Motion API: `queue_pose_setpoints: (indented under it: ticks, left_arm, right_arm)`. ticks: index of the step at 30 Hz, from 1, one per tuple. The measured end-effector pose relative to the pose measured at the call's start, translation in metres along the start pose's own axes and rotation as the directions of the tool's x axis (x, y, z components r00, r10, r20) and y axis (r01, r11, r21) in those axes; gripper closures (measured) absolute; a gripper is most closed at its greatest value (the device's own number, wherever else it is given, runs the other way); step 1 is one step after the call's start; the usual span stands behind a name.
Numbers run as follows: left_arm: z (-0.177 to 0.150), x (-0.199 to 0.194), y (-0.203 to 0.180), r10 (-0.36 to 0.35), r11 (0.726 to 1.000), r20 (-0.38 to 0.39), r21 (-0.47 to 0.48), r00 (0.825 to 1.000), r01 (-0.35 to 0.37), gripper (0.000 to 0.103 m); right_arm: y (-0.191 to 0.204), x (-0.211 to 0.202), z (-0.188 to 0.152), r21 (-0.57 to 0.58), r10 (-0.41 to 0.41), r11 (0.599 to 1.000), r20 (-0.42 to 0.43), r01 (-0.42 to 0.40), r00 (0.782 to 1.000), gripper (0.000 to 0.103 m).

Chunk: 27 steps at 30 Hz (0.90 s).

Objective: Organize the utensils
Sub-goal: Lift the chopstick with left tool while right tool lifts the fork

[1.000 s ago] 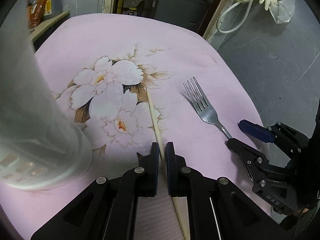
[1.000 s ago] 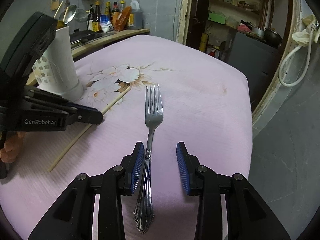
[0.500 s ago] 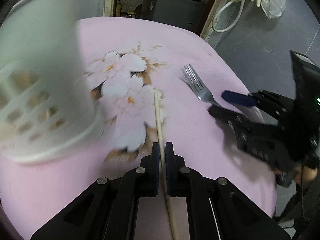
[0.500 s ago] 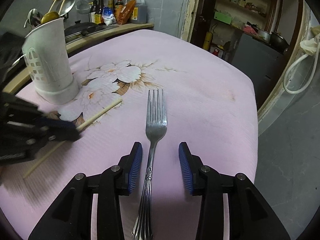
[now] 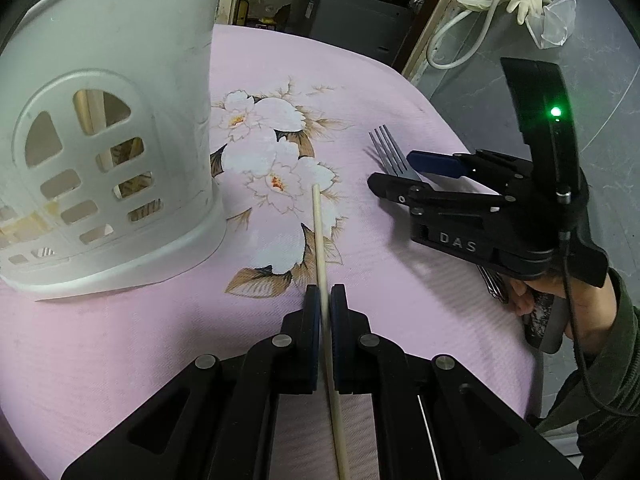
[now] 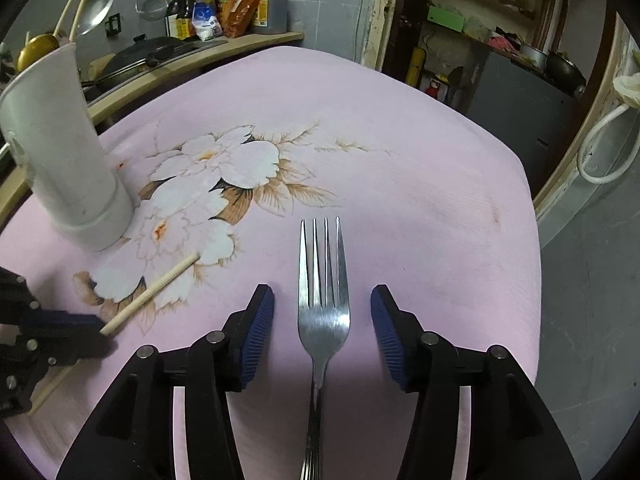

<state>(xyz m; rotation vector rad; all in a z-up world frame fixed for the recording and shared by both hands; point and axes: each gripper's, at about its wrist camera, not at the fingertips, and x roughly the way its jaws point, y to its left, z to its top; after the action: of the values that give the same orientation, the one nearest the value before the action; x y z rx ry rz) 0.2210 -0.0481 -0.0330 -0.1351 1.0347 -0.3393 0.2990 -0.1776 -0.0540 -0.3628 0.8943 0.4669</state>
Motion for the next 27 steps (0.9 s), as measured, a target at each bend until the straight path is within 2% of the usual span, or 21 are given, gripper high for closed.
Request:
queue_pose_setpoints:
  ticks: [7, 12, 15, 20, 24, 27]
  left_arm:
    - [0.012, 0.006, -0.007, 0.031, 0.998, -0.042, 0.052, 0.999, -0.029, 0.099]
    - [0.023, 0.015, -0.009, 0.027, 0.997, -0.092, 0.076, 0.995, -0.02, 0.098]
    - [0.023, 0.016, -0.006, 0.009, 0.998, -0.093, 0.061, 0.996, -0.003, 0.099]
    - [0.013, 0.007, -0.005, 0.006, 0.999, -0.028, 0.049, 1.0, -0.005, 0.101]
    - [0.001, -0.009, -0.005, -0.022, 0.999, 0.047, 0.042, 0.999, 0.02, 0.101]
    - [-0.003, -0.028, -0.005, -0.05, 0.998, 0.142, 0.04, 0.989, 0.044, 0.101]
  right_arm:
    - [-0.006, -0.003, -0.002, 0.029, -0.007, 1.0, 0.022, 0.006, 1.0, 0.08]
    - [-0.003, -0.008, -0.002, 0.024, -0.014, 1.0, 0.044, 0.013, 0.999, 0.081]
    - [0.0, -0.016, -0.005, 0.019, -0.004, 1.0, 0.083, 0.002, 0.997, 0.081]
    - [0.012, -0.038, -0.015, -0.008, 0.007, 1.0, 0.183, -0.005, 0.983, 0.082]
    - [0.027, -0.061, -0.025, -0.046, -0.022, 0.998, 0.288, 0.037, 0.957, 0.082]
    - [0.036, -0.078, -0.034, -0.058, -0.049, 0.995, 0.371, 0.076, 0.927, 0.082]
